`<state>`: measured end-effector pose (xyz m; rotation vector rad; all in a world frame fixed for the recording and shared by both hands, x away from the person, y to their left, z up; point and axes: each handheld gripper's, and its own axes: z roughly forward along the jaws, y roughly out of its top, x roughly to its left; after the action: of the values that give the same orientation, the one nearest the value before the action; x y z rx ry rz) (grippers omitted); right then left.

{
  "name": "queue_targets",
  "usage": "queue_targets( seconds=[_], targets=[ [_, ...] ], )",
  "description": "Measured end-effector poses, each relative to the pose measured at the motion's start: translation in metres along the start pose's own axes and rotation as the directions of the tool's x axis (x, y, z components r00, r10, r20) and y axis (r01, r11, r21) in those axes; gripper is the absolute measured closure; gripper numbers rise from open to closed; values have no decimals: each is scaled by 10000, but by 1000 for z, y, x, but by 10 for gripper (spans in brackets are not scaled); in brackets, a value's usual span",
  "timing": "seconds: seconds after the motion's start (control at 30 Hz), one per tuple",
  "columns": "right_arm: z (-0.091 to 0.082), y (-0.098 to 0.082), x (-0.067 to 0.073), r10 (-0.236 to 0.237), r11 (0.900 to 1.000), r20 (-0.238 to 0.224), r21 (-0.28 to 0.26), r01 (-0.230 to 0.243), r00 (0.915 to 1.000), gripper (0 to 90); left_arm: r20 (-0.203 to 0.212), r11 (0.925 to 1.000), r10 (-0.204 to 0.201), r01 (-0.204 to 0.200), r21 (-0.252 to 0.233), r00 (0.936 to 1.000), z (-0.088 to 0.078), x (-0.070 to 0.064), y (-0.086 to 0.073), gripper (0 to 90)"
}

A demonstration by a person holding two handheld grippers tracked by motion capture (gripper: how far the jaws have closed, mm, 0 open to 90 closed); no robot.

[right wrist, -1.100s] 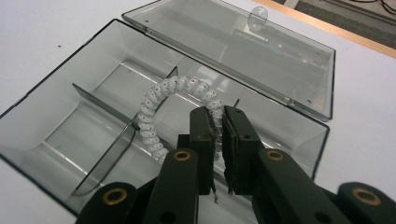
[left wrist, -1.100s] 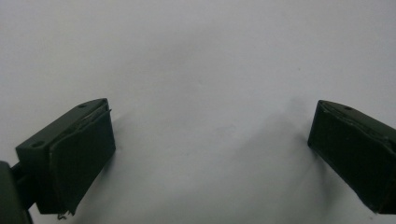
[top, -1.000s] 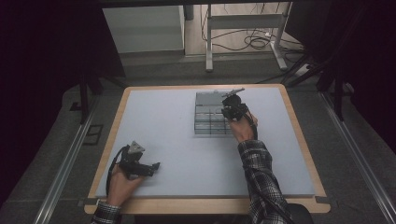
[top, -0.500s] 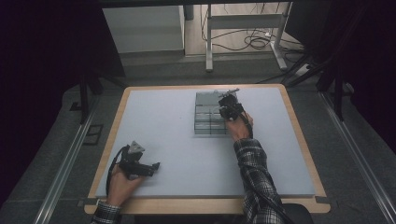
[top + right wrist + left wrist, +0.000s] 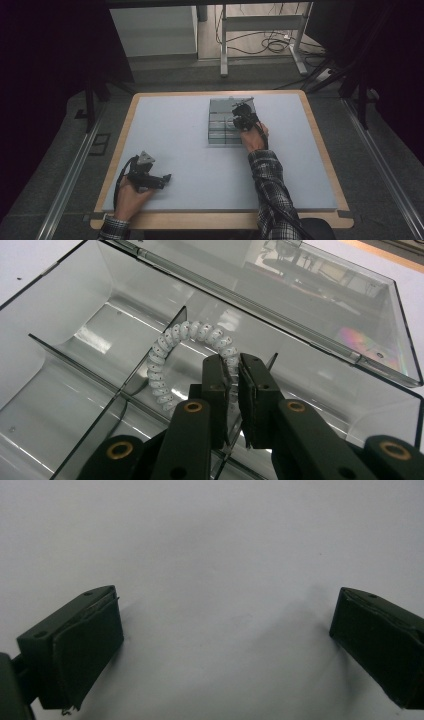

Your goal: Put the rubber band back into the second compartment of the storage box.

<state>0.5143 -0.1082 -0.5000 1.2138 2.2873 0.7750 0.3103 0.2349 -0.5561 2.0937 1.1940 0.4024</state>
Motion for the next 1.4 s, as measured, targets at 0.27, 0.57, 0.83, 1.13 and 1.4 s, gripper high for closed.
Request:
queue_targets(
  seconds=[0.27, 0.57, 0.83, 1.13, 1.4],
  targets=[
    [1, 1, 2, 25, 10000, -84, 5, -24, 10000, 740, -1, 10000, 2, -2, 1, 10000, 0, 0, 0, 4],
    [-2, 1, 0, 45, 10000, 3, -62, -45, 10000, 703, -1, 10000, 1, -1, -1, 10000, 0, 0, 0, 4],
    [-5, 2, 0, 7, 10000, -13, -72, -7, 10000, 694, -3, 10000, 2, -2, 3, 10000, 0, 0, 0, 3],
    [-10, 1, 2, -21, 9999, -199, -161, 17, 9998, 652, -3, 10000, 4, -4, 3, 10000, 0, 0, 0, 3],
    [-16, -2, 2, 12, 9995, -384, -305, -24, 9993, 615, -5, 10000, -1, 1, 2, 10000, 0, 0, 0, 4]
  ],
)
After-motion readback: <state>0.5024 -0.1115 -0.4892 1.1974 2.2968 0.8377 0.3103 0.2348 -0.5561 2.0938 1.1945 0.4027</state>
